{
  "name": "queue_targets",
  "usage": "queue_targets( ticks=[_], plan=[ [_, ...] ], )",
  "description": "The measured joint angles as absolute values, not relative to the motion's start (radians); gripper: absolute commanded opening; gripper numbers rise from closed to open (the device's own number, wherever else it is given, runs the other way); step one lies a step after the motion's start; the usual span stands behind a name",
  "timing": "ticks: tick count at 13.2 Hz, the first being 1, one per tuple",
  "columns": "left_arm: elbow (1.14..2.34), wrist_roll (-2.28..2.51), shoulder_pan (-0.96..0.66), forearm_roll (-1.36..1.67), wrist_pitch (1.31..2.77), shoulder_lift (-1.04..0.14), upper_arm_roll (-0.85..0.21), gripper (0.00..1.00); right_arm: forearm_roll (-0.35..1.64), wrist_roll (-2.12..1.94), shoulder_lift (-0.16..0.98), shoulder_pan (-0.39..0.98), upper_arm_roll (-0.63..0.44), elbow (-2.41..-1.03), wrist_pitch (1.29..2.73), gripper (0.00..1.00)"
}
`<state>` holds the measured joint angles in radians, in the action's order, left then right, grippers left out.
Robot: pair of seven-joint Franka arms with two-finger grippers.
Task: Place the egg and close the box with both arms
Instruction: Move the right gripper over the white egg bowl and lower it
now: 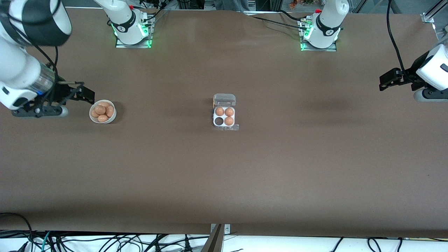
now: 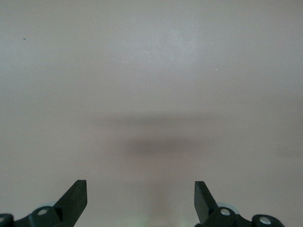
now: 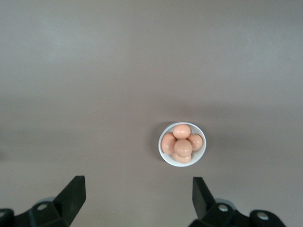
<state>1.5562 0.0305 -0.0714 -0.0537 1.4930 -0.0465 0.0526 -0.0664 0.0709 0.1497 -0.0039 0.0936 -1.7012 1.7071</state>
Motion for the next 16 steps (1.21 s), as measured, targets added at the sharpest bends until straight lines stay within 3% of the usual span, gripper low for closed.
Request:
queue_targets(
  ticks=[3,10,16],
  plan=[
    [1.555,0.031,-0.071,-0.054,1.493,-0.047,0.053,1.00,-0.072,0.071,0.200,-0.019,0.049,-1.826,1.849,1.00],
    [1.554,0.030,-0.065,-0.054,1.493,-0.047,0.053,1.00,-0.073,0.071,0.172,-0.022,0.008,-2.217,2.305,1.00],
    [1.554,0.030,-0.064,-0.054,1.493,-0.047,0.053,1.00,-0.074,0.044,0.178,-0.022,-0.037,-2.350,2.462,1.00]
  ],
)
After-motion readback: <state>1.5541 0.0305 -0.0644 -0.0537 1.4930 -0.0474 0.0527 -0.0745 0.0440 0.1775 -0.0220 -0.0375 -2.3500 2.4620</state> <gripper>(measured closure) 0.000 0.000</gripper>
